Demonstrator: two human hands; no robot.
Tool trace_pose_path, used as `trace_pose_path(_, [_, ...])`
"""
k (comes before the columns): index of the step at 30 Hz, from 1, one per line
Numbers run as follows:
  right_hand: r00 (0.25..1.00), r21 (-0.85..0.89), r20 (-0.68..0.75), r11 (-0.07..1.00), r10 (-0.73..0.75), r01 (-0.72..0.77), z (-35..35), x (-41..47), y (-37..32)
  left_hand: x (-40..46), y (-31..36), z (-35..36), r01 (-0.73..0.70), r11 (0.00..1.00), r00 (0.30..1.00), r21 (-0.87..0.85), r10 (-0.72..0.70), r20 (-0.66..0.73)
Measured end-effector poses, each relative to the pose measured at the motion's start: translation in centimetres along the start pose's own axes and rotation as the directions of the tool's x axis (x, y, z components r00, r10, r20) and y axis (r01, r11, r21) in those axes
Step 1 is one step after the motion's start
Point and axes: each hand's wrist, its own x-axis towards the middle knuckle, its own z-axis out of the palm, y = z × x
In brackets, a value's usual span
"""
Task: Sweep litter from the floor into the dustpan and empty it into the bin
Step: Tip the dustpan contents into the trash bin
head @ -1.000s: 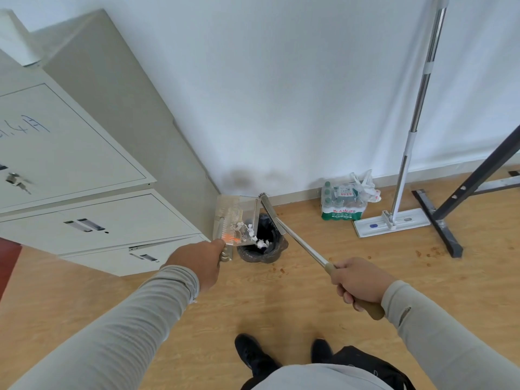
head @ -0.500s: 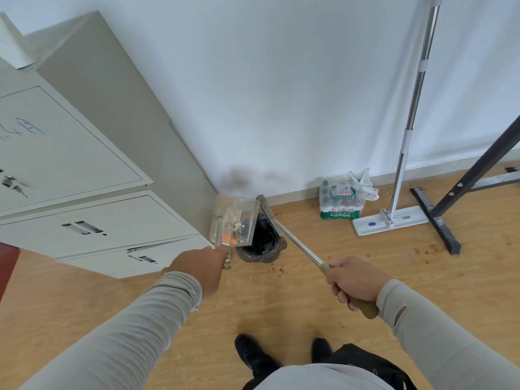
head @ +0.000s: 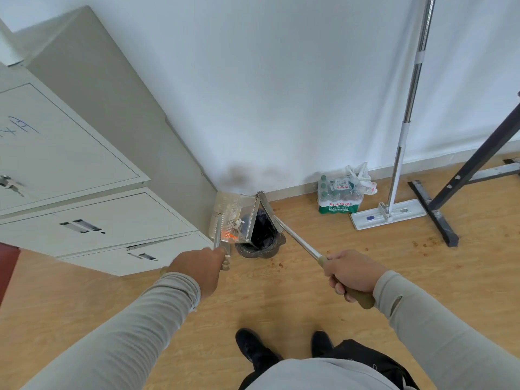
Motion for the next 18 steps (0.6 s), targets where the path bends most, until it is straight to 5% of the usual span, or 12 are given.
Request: trace_pose_path(18, [1.000, 0.023, 0.001, 1.000, -0.007, 0.007, 0.54, 0.10, 0.10, -0.26, 0.68, -0.12, -0.030, 0.999, 1.000, 0.030, 0.030, 0.008])
